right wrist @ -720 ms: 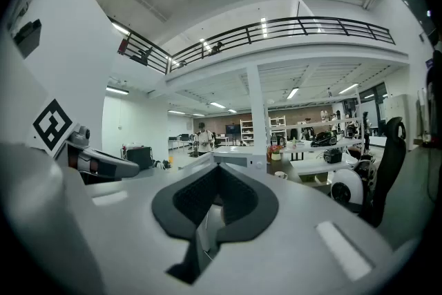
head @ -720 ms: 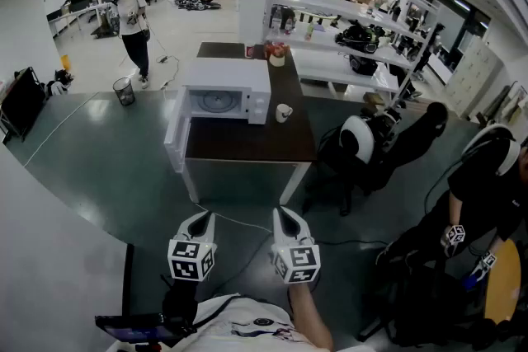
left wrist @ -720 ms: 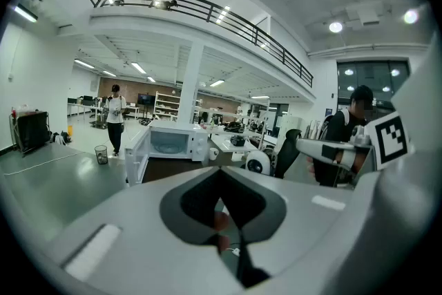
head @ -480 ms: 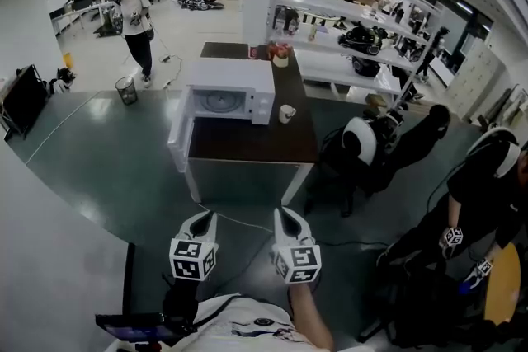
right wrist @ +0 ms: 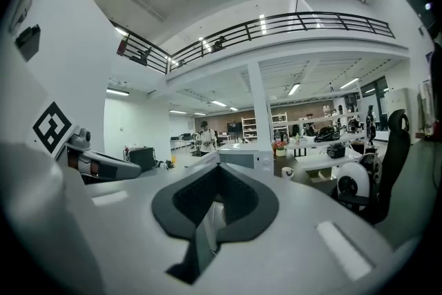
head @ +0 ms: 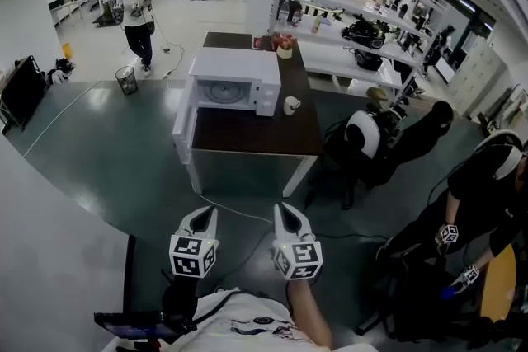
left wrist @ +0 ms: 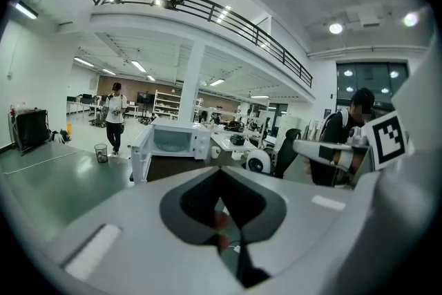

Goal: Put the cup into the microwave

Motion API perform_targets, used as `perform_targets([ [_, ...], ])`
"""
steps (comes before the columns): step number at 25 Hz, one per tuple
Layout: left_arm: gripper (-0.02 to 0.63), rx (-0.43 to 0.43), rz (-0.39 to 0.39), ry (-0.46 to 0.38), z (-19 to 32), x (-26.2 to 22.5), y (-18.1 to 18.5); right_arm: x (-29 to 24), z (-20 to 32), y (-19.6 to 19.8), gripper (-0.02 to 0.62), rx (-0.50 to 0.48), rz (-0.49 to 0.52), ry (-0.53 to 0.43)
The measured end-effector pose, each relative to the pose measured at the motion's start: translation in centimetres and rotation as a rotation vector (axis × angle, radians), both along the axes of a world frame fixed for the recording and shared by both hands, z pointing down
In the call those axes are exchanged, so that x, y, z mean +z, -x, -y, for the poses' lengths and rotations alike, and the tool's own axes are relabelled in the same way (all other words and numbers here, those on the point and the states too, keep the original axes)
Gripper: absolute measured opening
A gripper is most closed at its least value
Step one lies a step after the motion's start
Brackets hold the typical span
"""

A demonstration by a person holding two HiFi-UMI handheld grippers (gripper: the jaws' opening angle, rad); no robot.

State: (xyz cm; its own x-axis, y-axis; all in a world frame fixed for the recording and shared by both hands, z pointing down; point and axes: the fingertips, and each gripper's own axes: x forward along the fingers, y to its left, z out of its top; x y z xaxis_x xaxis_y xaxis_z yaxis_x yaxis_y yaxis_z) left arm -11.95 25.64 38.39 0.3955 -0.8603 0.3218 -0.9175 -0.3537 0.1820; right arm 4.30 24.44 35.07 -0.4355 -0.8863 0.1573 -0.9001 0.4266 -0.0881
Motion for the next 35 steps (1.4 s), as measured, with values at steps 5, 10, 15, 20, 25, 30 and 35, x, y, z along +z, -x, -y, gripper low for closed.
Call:
perform_targets([
  [5, 0.000, 0.010, -0.012, 0.029, -0.7, 1.0, 0.9, 0.6, -0.5, 1.0, 0.001, 0.011, -0.012, 0.023],
  [10, 0.000, 0.042, -0.033, 0.075, -2.0, 1.9, 1.7, 1.3, -2.0, 1.7, 0.002, 0.038, -0.026, 0.066],
  [15, 0.000, 0.058, -0.050, 0.125, -2.3, 3.6, 1.7, 2.9, -2.5, 1.7, 0.002, 0.054, -0.050, 0.117],
  [20, 0.000, 0.055, -0.049, 0.136, 0.1, 4.2, 1.0, 3.5, -0.1, 1.3, 0.002, 0.048, -0.046, 0.132],
  [25, 0.000, 0.024, -0.020, 0.111, 4.2, 3.6, 0.2, 3.7, 4.5, 0.5, 0.002, 0.022, -0.016, 0.118],
  [30, 0.000, -0.016, 0.001, 0.069, 9.9, 1.8, -0.9, 2.1, 9.7, -0.2, 0.001, -0.028, -0.002, 0.072],
  [35, 0.000, -0.014, 0.022, 0.061, 13.8, 0.9, -3.3, 1.4, 13.2, -2.2, 0.000, -0.037, 0.018, 0.068],
])
